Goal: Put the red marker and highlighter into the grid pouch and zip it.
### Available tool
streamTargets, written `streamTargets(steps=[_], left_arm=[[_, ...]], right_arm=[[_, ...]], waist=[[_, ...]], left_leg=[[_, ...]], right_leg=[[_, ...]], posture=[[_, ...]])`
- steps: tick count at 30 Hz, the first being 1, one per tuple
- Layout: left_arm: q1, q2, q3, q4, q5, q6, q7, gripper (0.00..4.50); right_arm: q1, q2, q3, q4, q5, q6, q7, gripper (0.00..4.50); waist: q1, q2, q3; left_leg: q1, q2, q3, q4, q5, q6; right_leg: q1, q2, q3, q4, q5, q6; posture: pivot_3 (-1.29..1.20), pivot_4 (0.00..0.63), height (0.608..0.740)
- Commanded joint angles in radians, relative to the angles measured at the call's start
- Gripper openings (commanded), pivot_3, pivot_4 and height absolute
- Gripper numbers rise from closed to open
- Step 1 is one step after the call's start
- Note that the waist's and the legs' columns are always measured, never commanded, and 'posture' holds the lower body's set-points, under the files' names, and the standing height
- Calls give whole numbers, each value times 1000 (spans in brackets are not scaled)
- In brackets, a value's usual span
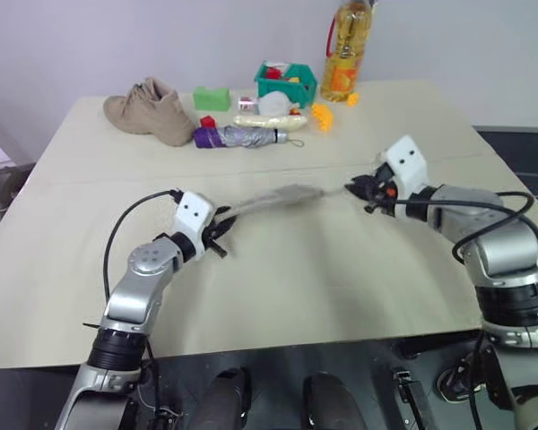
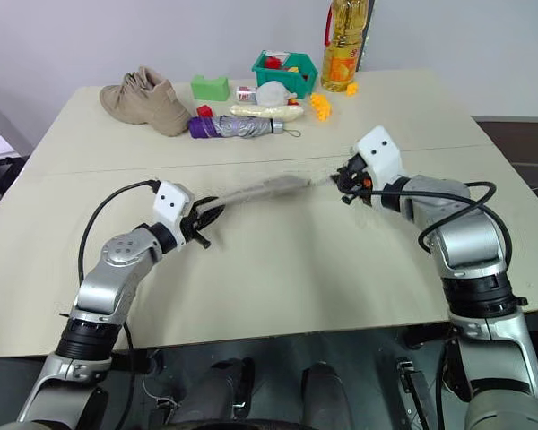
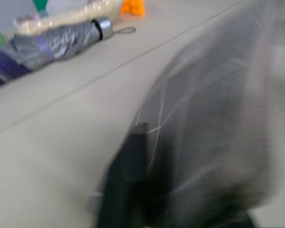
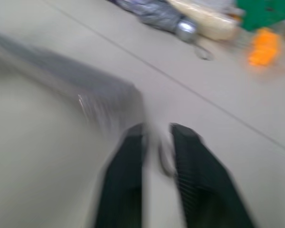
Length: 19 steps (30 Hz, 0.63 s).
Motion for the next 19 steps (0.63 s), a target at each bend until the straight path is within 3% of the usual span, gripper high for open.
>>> streamTargets(steps=[1,3,4,13,19], left_arm=[[70,38,41,-101,-41,35,-23,3190],[133,58,66,-143,-57,52,-26,4235],[166,65,84,-162,-67,62,-22,4460],[439,72,304,-230,-93,47,66,4460],[512,74,355,-208,-90,-7,80,4460]], right_arm=[[66,-45,-57,-73,35,-56,57,3044],[122,-56,-83,-77,27,-107,56,4061],[147,-58,-101,-68,25,-127,51,4129],[349,-40,-297,100,97,-282,106,4129],[382,-40,-286,156,85,-320,125,4129]], waist=[[1,0,0],[1,0,0],[1,0,0],[5,0,0],[5,1,0]], left_leg=[[0,0,0,0,0,0],[0,0,0,0,0,1],[0,0,0,0,0,1],[1,0,0,0,-1,1],[2,0,0,0,-1,1]], right_leg=[[0,0,0,0,0,0],[0,0,0,-1,0,0],[1,0,0,-1,0,0],[2,-1,0,-2,0,0],[3,-3,0,-2,0,-1]], posture=[[0,150,739],[0,150,739],[0,150,739],[0,150,739],[0,150,739]])
